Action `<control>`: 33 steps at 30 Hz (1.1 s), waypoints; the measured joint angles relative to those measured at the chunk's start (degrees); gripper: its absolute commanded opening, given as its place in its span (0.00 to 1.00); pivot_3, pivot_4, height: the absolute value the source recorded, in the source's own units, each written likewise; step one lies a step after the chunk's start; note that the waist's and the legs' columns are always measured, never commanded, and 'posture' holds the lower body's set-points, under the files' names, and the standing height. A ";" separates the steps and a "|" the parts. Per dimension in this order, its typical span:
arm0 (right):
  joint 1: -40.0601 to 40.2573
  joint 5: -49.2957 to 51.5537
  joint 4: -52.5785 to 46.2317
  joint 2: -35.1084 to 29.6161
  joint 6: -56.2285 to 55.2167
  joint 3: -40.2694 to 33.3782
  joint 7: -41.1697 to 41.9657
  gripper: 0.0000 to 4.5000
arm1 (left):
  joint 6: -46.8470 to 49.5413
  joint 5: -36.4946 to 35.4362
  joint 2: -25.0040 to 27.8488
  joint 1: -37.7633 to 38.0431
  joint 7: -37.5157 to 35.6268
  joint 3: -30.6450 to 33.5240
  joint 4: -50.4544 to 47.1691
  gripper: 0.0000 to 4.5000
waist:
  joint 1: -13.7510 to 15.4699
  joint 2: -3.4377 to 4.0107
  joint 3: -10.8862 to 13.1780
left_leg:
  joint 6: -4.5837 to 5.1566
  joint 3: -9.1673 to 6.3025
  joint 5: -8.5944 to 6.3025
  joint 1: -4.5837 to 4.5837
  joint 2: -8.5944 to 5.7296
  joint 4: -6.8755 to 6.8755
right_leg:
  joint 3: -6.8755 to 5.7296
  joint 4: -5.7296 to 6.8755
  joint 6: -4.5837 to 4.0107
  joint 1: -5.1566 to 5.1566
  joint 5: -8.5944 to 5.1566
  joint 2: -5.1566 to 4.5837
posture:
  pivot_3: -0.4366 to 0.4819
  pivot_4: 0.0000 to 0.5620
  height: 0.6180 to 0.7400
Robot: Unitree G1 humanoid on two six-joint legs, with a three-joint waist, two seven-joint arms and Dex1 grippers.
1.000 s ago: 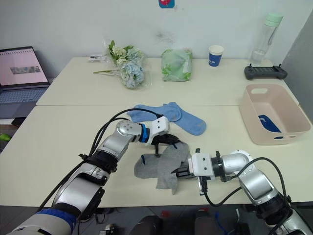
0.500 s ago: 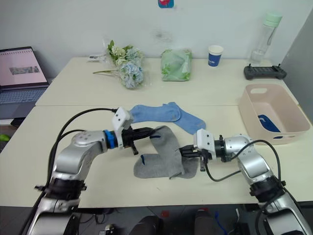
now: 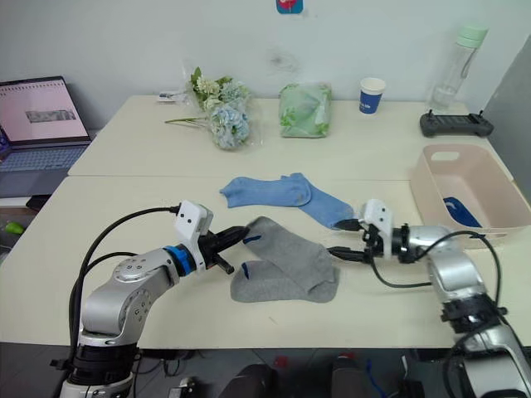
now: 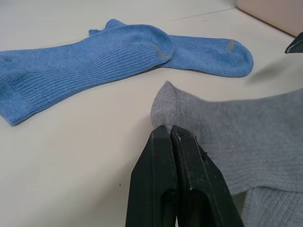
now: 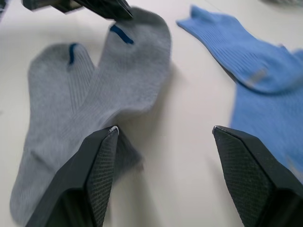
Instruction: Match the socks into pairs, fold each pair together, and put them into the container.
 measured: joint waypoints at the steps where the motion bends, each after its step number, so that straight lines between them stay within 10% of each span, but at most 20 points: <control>1: 1.80 0.14 -2.20 -0.58 2.19 -0.66 -1.04 0.71 | -0.41 -0.04 0.07 0.19 0.01 -0.02 0.08 0.00 | -0.02 0.00 0.00 | 0.00 0.01 0.00 0.00 0.02 -0.01 | 0.01 0.00 0.00 0.00 0.00 0.00 | 0.48 0.27 1.00; 11: 8.67 6.22 -19.63 0.62 27.51 0.32 -12.94 0.71 | -0.84 -0.65 0.69 0.07 -0.22 -0.10 0.52 0.00 | 0.13 -0.02 -0.02 | 0.00 0.00 0.00 0.01 0.00 -0.01 | 0.00 -0.01 -0.01 0.02 0.00 0.01 | 0.48 0.27 1.00; 21: 4.54 11.12 -22.56 4.63 35.12 -0.99 -18.38 0.01 | -0.84 -1.21 2.03 0.04 -0.23 -0.17 0.53 0.00 | 0.10 -0.01 -0.02 | 0.00 0.02 0.00 0.02 -0.02 -0.01 | 0.00 0.00 0.00 0.02 0.00 0.02 | 0.48 0.27 1.00; 33: -4.45 10.96 -15.57 5.03 37.59 -0.42 -20.53 0.00 | -0.05 -3.95 1.39 2.42 2.32 0.89 -3.45 0.00 | -0.01 -0.01 -0.02 | 0.00 0.04 0.00 0.03 -0.01 -0.02 | 0.01 0.00 -0.01 0.01 0.00 0.02 | 0.48 0.27 1.00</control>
